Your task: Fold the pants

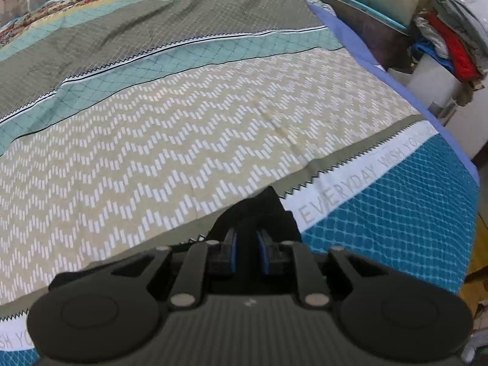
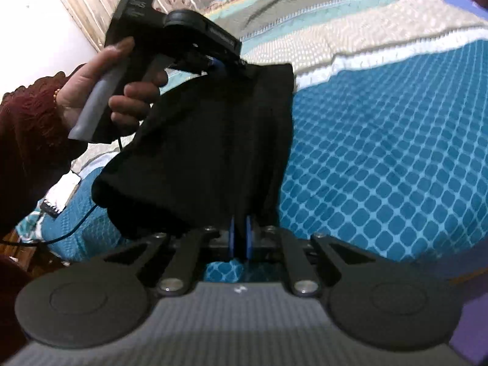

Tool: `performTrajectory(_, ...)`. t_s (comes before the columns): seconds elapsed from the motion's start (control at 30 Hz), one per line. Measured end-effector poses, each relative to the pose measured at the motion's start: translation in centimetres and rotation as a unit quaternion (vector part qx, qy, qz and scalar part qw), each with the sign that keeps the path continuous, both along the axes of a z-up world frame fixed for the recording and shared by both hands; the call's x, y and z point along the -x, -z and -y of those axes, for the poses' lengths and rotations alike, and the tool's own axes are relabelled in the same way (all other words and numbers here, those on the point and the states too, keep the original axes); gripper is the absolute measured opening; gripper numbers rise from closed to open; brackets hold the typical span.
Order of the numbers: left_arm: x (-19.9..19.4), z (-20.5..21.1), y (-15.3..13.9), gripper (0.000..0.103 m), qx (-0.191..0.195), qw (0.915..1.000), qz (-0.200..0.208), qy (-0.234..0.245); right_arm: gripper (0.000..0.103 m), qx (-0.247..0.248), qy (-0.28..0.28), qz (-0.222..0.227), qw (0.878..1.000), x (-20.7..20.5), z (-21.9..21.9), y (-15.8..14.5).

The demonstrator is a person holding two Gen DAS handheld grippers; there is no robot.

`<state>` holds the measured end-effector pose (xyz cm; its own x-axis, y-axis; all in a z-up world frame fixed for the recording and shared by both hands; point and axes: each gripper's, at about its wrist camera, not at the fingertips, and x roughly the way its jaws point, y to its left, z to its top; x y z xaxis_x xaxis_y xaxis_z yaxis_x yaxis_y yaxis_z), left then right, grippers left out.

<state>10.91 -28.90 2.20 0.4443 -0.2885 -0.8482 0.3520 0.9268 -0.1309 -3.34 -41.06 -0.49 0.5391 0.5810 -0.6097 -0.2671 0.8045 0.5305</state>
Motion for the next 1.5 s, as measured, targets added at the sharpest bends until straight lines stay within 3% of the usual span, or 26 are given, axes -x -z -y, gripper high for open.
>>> performTrajectory(0.1, 2.2, -1.5, -2.4, 0.041, 0.007, 0.9994, 0.034, 0.008, 0.023, -0.020, 0.018, 0.018, 0.999, -0.5, 1.7, -1.1)
performTrajectory(0.13, 2.9, -2.4, -3.2, 0.055, 0.015, 0.9988, 0.047, 0.004, 0.036, -0.029, 0.033, 0.029, 0.999, -0.6, 2.3, -1.5)
performTrajectory(0.17, 3.9, -3.9, -4.2, 0.061, 0.030, 0.9978, 0.059, -0.004, 0.054, -0.041, 0.050, 0.040, 0.997, -1.0, 3.0, -2.0)
performTrajectory(0.23, 5.7, -7.5, -5.9, 0.069, 0.062, 0.9951, 0.068, -0.035, 0.065, -0.066, 0.072, 0.055, 0.994, -2.0, 3.8, -2.7)
performTrajectory(0.27, 6.5, -9.4, -6.5, 0.085, 0.075, 0.9933, 0.068, -0.055, 0.067, -0.080, 0.073, 0.057, 0.992, -2.7, 4.1, -2.8)
performTrajectory(0.3, 7.3, -11.2, -6.8, 0.093, 0.086, 0.9911, 0.068, -0.075, 0.070, -0.094, 0.067, 0.055, 0.992, -3.7, 4.1, -2.8)
performTrajectory(0.33, 8.2, -13.3, -6.9, 0.103, 0.102, 0.9879, 0.063, -0.099, 0.080, -0.104, 0.056, 0.051, 0.992, -4.6, 3.8, -2.5)
performTrajectory(0.37, 8.8, -14.9, -6.7, 0.103, 0.118, 0.9848, 0.050, -0.118, 0.087, -0.108, 0.047, 0.047, 0.992, -5.5, 3.7, -2.3)
performTrajectory(0.43, 9.6, -18.1, -5.1, 0.103, 0.162, 0.9747, -0.007, -0.154, 0.087, -0.114, 0.027, 0.031, 0.993, -7.7, 2.8, -1.4)
performTrajectory(0.57, 10.5, -20.9, -0.5, 0.103, 0.228, 0.9434, -0.100, -0.219, 0.087, -0.130, 0.006, -0.016, 0.991, -10.9, 1.8, 0.8)
performTrajectory(0.63, 10.5, -20.6, 1.3, 0.103, 0.260, 0.9321, -0.121, -0.221, 0.088, -0.136, 0.004, -0.041, 0.990, -11.8, 1.2, 1.7)
performTrajectory(0.77, 9.3, -18.5, 3.7, 0.102, 0.304, 0.9196, -0.155, -0.194, 0.090, -0.171, -0.006, -0.059, 0.983, -11.2, 0.7, 1.8)
performTrajectory(0.8, 9.1, -17.9, 4.1, 0.101, 0.309, 0.9193, -0.159, -0.185, 0.090, -0.169, -0.013, -0.064, 0.983, -11.2, 0.2, 1.6)
performTrajectory(0.83, 9.0, -17.0, 4.3, 0.096, 0.292, 0.9280, -0.149, -0.176, 0.084, -0.161, -0.024, -0.068, 0.984, -11.2, -0.7, 1.4)
performTrajectory(0.87, 9.2, -16.5, 4.1, 0.080, 0.269, 0.9385, -0.138, -0.167, 0.065, -0.149, -0.033, -0.072, 0.986, -10.9, -1.4, 0.9)
performTrajectory(0.9, 9.2, -16.2, 3.7, 0.071, 0.249, 0.9473, -0.127, -0.155, 0.061, -0.132, -0.038, -0.073, 0.988, -10.8, -2.2, 0.6)
performTrajectory(0.97, 9.1, -16.9, 2.5, 0.047, 0.259, 0.9465, -0.124, -0.148, 0.051, -0.115, -0.042, -0.057, 0.991, -10.3, -3.2, -0.7)
performTrajectory(1.03, 8.7, -18.1, 0.3, 0.040, 0.272, 0.9473, -0.100, -0.137, 0.047, -0.118, -0.050, -0.027, 0.991, -10.2, -3.8, -2.5)
performTrajectory(1.17, 6.9, -19.1, -6.2, 0.040, 0.230, 0.9669, 0.013, -0.110, 0.046, -0.106, -0.070, 0.068, 0.990, -11.9, -6.7, -7.3)
performTrajectory(1.3, 1.8, -20.8, -9.2, 0.040, 0.183, 0.9713, 0.106, -0.108, 0.046, -0.069, -0.066, 0.165, 0.982, -15.7, -10.4, -10.8)
performTrajectory(1.4, -2.6, -22.6, -9.2, 0.040, 0.156, 0.9705, 0.134, -0.125, 0.046, -0.054, -0.059, 0.197, 0.977, -20.3, -13.2, -11.0)
performTrajectory(1.5, -7.0, -24.5, -6.8, 0.040, 0.135, 0.9708, 0.123, -0.156, 0.046, -0.049, -0.055, 0.175, 0.982, -24.9, -16.1, -8.9)
